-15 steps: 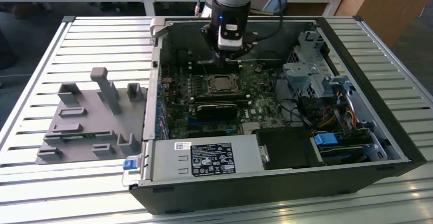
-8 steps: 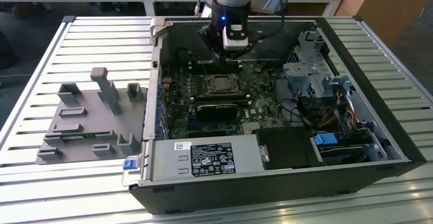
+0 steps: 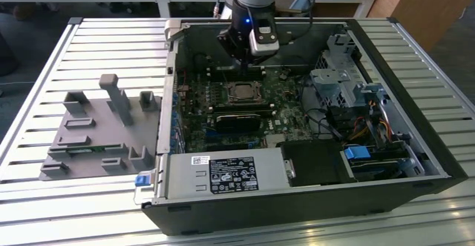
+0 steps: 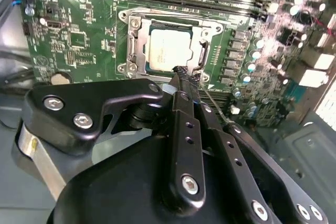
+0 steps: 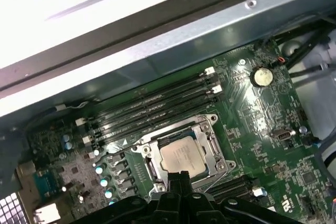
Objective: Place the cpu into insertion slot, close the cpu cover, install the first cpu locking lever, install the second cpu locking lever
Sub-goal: 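Install the first cpu locking lever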
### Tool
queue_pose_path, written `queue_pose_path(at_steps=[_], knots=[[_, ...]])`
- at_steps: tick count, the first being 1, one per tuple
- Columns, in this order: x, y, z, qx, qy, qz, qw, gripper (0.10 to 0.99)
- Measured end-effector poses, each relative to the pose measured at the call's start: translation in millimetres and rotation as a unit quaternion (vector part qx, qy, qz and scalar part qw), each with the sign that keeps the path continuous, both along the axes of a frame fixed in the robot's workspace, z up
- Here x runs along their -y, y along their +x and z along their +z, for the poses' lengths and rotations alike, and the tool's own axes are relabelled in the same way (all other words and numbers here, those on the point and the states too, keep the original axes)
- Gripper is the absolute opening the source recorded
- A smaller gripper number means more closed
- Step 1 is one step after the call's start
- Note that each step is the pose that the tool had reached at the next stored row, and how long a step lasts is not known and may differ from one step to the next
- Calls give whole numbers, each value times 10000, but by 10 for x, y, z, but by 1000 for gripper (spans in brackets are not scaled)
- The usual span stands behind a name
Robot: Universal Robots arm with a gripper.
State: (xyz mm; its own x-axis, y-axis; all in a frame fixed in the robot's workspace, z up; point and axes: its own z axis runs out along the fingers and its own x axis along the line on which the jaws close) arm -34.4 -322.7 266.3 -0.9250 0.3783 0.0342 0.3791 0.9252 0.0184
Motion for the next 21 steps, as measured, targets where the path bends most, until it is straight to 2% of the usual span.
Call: queue_pose_path(at_steps=[4,6,10,18,21], knots=[[0,-25,-4,6,22,89,10000,106],[0,-38,-8,10,59,116,9999,106],[0,-39,-14,8,69,439,9990,106],[0,-38,-22,7,95,1071,9942,106],[0,-37,-24,20,111,1236,9923,106]])
